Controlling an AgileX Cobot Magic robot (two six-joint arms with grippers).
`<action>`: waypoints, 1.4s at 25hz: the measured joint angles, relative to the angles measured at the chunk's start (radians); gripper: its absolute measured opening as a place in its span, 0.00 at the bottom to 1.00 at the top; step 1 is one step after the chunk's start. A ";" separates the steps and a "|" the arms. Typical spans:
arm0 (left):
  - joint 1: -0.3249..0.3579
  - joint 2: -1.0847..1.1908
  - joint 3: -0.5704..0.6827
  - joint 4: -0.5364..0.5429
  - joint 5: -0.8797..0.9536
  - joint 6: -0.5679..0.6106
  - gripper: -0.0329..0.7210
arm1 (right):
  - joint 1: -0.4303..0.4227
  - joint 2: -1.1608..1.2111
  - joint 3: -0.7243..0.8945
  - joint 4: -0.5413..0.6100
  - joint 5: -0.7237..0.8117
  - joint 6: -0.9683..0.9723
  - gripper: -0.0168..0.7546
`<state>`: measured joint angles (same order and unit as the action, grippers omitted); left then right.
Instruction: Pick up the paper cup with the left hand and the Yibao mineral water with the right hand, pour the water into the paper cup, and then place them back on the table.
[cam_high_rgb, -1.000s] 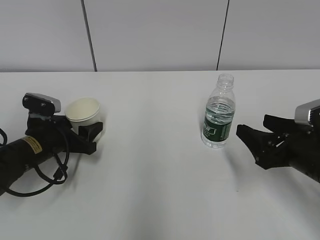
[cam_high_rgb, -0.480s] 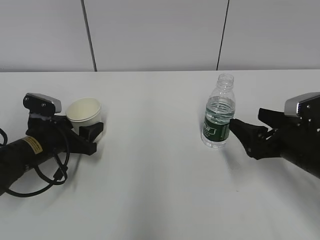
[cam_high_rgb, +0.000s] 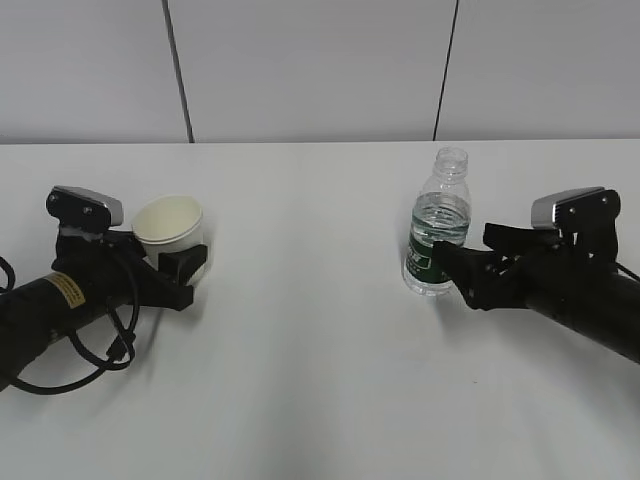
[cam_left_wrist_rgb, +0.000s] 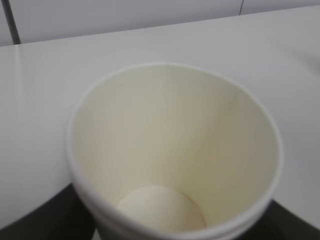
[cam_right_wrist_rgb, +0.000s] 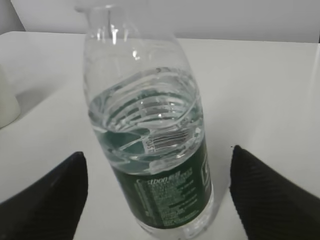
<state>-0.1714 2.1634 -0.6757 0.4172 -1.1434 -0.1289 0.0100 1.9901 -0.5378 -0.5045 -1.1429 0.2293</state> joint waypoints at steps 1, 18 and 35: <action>0.000 0.000 0.000 0.000 0.000 0.000 0.63 | 0.000 0.013 -0.013 -0.004 -0.002 0.000 0.88; 0.000 0.000 0.000 0.004 -0.001 0.000 0.63 | 0.035 0.140 -0.201 -0.084 -0.002 0.056 0.88; 0.000 0.000 0.000 0.090 -0.002 -0.013 0.62 | 0.039 0.158 -0.217 -0.060 -0.008 0.056 0.64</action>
<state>-0.1714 2.1634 -0.6757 0.5075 -1.1459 -0.1422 0.0491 2.1483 -0.7550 -0.5647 -1.1506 0.2857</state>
